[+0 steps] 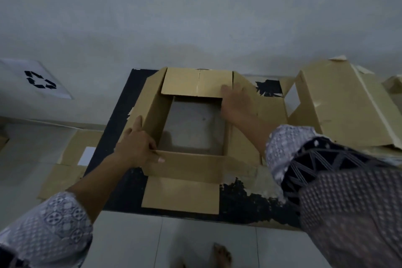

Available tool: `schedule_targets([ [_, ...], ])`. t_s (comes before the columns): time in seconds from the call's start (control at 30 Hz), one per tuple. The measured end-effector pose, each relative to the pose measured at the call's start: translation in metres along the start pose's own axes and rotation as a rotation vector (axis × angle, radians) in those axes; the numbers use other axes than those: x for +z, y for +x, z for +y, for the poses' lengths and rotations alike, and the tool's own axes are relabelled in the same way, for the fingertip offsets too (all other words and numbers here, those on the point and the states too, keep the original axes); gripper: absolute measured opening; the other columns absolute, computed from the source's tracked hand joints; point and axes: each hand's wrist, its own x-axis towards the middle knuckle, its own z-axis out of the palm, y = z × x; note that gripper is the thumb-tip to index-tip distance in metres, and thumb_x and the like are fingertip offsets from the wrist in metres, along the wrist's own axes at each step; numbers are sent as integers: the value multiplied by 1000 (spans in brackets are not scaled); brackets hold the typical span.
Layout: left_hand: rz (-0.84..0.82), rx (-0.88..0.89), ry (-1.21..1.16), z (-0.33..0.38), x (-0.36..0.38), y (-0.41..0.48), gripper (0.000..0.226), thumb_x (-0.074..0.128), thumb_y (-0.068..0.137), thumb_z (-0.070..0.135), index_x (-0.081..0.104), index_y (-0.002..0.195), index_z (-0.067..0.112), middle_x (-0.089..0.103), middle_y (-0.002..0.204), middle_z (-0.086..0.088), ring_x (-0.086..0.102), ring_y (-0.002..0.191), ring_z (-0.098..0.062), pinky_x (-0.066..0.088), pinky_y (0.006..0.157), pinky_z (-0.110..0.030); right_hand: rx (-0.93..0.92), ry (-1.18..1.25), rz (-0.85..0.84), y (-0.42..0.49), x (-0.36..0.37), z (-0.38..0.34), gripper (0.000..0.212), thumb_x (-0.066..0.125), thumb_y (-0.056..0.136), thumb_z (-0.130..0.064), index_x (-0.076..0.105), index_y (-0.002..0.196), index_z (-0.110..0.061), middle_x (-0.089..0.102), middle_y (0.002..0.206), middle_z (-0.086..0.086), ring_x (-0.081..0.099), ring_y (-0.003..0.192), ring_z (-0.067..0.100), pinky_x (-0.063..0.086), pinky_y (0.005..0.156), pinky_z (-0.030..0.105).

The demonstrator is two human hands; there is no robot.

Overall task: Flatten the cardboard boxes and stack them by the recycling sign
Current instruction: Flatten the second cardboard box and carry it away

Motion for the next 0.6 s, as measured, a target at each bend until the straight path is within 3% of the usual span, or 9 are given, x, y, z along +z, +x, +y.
schedule_targets([
  [0.07,-32,-15,38,3,-2,3,36,74,64,65,74,88,39,11,161,-17,-9,149,-37,18,116,-60,-85,-159,75,19,-3,10,15,56,88,-19,57,102,-13,52,114,21,54,94,42,50,72,46],
  [0.17,-108,-92,56,10,-4,8,31,72,59,70,70,77,45,17,160,-16,-5,148,-39,23,113,-64,-182,-1,153,43,-13,18,27,50,99,-33,61,101,-8,55,109,18,58,86,36,43,65,37],
  [0.23,-109,-148,65,17,-7,6,22,76,61,61,65,69,44,6,161,-13,1,147,-42,24,110,-66,-98,221,275,58,-24,16,36,48,100,-38,62,97,-6,57,100,14,57,78,30,36,62,32],
  [0.3,-91,-166,80,23,-11,3,17,78,65,51,65,71,40,0,161,-9,4,146,-43,26,110,-66,44,385,361,76,-35,15,36,46,101,-40,60,99,-6,60,98,13,58,83,30,34,65,32],
  [0.37,-94,-151,99,22,-13,0,19,77,65,53,66,74,40,8,161,-8,3,146,-42,27,110,-66,132,519,365,93,-39,10,34,45,102,-31,55,121,-5,62,111,15,60,99,33,39,75,35],
  [0.43,-125,-145,95,18,-13,2,24,77,64,56,68,79,40,10,161,-9,-1,147,-41,25,110,-66,99,585,270,102,-35,4,55,46,101,-24,28,150,-5,52,134,19,54,115,35,43,89,39],
  [0.47,-135,-154,85,19,-13,1,24,77,64,57,68,78,40,9,161,-9,-4,147,-41,25,110,-66,52,564,174,103,-28,2,66,48,100,-26,14,155,-8,41,145,19,49,122,36,42,96,43],
  [0.53,-132,-168,75,17,-9,2,24,78,61,60,65,71,42,10,162,-9,-6,147,-40,25,110,-67,-8,400,-73,103,-10,4,74,47,100,-38,6,157,-15,13,161,12,31,137,42,32,109,51],
  [0.6,-127,-174,78,20,-9,0,25,80,60,59,63,67,43,2,163,-9,-5,147,-40,26,109,-67,4,246,-269,101,6,14,75,42,99,-50,4,157,-19,-2,164,6,15,144,44,21,114,57],
])
